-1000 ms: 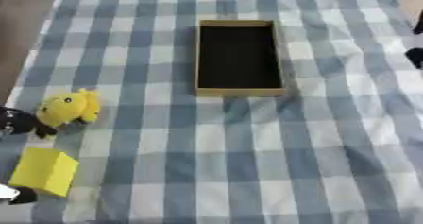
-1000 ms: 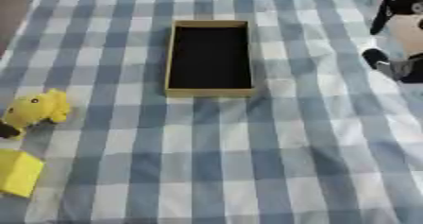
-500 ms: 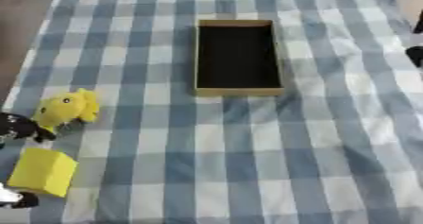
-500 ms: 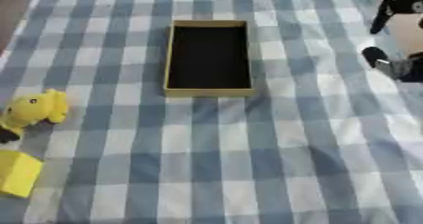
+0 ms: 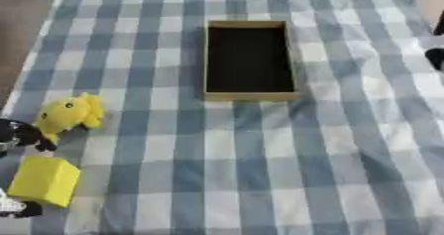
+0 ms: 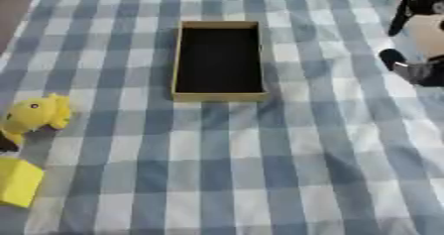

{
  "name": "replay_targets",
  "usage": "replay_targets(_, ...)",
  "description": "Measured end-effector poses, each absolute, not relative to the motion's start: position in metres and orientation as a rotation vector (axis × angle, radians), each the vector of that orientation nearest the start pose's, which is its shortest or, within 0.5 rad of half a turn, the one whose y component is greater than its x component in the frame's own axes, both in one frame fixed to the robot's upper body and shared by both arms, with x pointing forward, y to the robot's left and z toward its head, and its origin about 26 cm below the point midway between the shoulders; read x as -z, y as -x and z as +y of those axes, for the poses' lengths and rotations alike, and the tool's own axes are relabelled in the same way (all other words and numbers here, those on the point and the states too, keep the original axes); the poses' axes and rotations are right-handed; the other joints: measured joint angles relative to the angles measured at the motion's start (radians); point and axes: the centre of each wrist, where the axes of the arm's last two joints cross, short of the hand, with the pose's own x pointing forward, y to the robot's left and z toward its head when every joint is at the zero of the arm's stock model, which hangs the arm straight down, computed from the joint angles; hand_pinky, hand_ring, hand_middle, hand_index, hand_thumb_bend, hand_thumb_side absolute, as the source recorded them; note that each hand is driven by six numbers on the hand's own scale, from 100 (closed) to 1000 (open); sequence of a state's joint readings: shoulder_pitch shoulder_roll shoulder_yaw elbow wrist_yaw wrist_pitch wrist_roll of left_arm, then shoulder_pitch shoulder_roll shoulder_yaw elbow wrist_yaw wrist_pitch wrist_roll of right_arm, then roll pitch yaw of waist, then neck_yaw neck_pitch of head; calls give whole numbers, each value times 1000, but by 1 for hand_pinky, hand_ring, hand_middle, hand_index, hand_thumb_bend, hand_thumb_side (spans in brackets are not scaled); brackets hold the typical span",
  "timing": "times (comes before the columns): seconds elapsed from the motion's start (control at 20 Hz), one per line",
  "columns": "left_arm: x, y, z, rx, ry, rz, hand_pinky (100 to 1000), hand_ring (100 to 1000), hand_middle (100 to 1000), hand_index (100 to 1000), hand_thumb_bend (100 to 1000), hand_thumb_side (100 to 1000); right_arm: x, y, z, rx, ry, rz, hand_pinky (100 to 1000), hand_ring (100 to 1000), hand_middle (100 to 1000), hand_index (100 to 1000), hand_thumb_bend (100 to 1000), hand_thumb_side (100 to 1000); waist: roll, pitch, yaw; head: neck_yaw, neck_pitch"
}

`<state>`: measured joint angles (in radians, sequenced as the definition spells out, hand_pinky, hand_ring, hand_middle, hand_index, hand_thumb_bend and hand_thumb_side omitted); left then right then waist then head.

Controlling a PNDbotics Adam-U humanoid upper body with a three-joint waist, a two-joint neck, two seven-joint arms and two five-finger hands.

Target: Pick up objects on the table and place them in the box.

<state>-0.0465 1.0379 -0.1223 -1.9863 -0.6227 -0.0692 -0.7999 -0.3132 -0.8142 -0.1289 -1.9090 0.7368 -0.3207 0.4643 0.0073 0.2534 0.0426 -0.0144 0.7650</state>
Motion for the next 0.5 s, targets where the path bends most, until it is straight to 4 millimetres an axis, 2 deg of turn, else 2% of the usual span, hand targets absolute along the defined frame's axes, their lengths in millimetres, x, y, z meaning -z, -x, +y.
replay_targets(0.35,-195,-266,346,1951,-679,-845,847,838,720,850,676,498,-271,-297,-360,-1701,1213,-1612,627,706,605,622,185,413,0,3,-4,3,0)
replay_targets(0.5,-194,-266,345,1955,-673,-837,840,830,710,844,672,458,-271,-297,-360,-1700,1213,-1613,623,705,605,621,173,423,0,3,-5,3,0)
